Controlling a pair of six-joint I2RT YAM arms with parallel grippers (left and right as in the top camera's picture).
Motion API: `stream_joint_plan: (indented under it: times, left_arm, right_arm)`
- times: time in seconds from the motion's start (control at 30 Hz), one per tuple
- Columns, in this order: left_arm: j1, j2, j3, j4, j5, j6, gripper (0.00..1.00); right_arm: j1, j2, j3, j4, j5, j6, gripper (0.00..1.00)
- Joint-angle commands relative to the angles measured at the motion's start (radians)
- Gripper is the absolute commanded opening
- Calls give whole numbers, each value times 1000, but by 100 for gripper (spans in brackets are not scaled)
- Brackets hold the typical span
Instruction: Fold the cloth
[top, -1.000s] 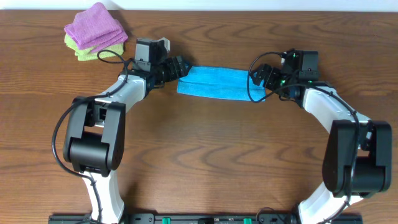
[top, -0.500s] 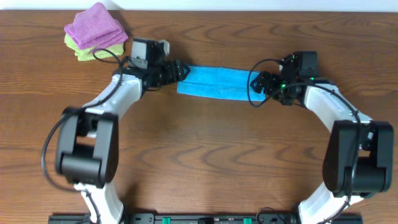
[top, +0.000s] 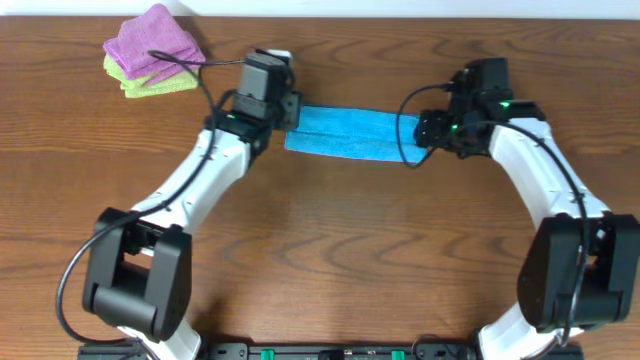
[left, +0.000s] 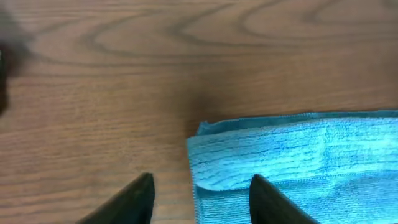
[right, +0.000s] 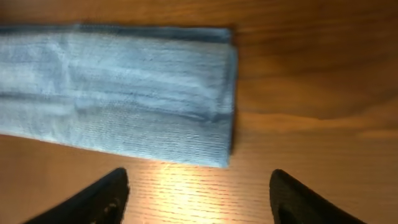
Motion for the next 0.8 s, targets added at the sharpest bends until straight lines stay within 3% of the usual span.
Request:
stream_joint_plan:
  times: [0.0, 0.07, 0.13, 0.17, 0.2, 0.23, 0.3, 0.33, 0.37, 0.77]
  left_arm:
    - [-19, 23, 11, 0, -99, 53, 10]
    - [-20, 23, 11, 3, -99, 43, 6]
    - [-20, 23, 11, 8, -95, 38, 6]
    - [-20, 23, 11, 6, -95, 38, 6]
    - [-20, 23, 11, 3, -83, 38, 6]
    - [-22, 23, 11, 3, -61, 32, 6]
    - [-23, 23, 11, 4, 5, -3, 5]
    - [-23, 23, 11, 7, 45, -32, 6]
    - [-23, 23, 11, 10, 84, -54, 6]
    - [-22, 199, 11, 101, 140, -49, 6]
  right_arm:
    - [45, -12, 8, -2, 66, -20, 42]
    - [59, -12, 8, -10, 86, -20, 33]
    - [64, -12, 8, -14, 87, -20, 32]
    - [64, -12, 8, -16, 87, -20, 38]
    - [64, -12, 8, -17, 87, -20, 49]
    - [63, -12, 8, -17, 87, -20, 69]
    - [63, -12, 8, -24, 89, -20, 77]
    - [63, -12, 8, -29, 94, -20, 91]
    - [63, -12, 8, -33, 99, -20, 98]
    - [30, -12, 8, -118, 271, -19, 99]
